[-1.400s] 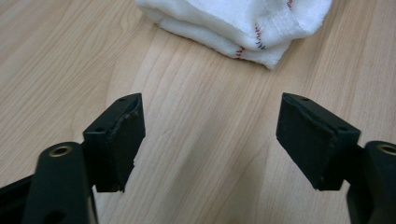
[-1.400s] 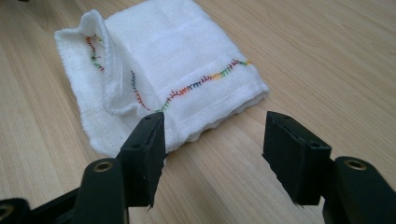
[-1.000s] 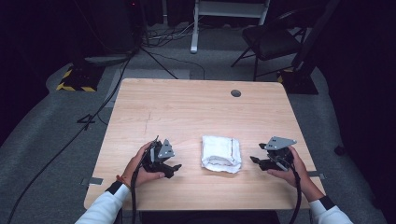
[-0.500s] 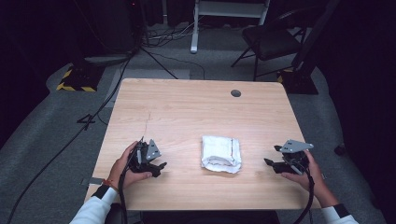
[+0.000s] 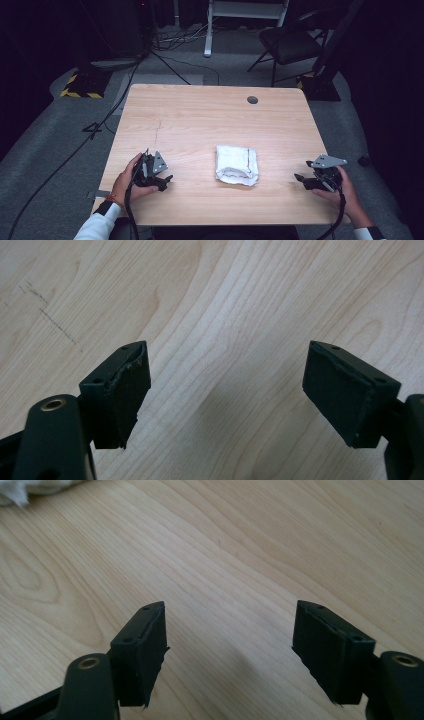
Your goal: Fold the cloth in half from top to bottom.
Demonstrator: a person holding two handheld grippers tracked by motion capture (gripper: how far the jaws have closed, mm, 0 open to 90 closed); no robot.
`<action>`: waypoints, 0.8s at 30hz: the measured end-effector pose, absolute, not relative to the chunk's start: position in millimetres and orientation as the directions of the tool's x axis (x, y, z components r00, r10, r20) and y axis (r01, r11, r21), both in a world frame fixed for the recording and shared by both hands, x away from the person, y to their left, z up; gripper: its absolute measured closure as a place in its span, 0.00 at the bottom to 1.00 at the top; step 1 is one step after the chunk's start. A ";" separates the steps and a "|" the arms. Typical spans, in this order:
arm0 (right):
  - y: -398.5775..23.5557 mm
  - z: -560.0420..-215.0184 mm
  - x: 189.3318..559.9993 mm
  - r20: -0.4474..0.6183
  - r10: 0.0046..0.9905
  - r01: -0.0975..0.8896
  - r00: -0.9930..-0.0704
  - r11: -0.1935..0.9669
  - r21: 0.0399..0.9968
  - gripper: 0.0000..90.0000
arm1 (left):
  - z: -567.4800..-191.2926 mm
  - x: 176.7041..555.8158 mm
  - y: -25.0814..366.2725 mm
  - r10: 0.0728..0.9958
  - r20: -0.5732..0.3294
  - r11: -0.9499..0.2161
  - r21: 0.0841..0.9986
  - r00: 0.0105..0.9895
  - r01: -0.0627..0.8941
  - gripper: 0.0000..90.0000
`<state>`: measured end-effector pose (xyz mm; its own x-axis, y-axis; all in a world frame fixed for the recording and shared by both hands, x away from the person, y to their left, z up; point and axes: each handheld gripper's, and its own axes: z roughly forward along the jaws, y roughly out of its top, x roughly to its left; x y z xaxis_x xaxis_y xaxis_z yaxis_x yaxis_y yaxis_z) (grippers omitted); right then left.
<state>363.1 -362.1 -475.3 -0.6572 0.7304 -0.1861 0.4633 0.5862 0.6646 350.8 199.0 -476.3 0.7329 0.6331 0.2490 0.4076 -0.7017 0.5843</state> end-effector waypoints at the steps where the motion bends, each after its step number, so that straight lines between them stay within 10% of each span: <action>1: -364.4 -477.3 362.7 -0.184 0.736 0.471 -0.652 0.583 0.663 0.34 | -477.1 351.3 200.2 0.633 0.249 -0.700 0.587 0.733 0.406 0.22; 24: -401.6 -502.3 350.6 -0.003 0.830 0.559 -0.557 0.377 0.738 0.25 | -500.2 356.5 239.3 0.751 -0.020 -0.484 0.663 0.660 0.571 0.19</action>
<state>350.6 -401.6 -502.3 -0.5572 0.8304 -0.0026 0.5591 0.3774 0.7382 356.5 239.3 -500.2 0.6596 0.7514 -0.0204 0.5715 -0.4836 0.6630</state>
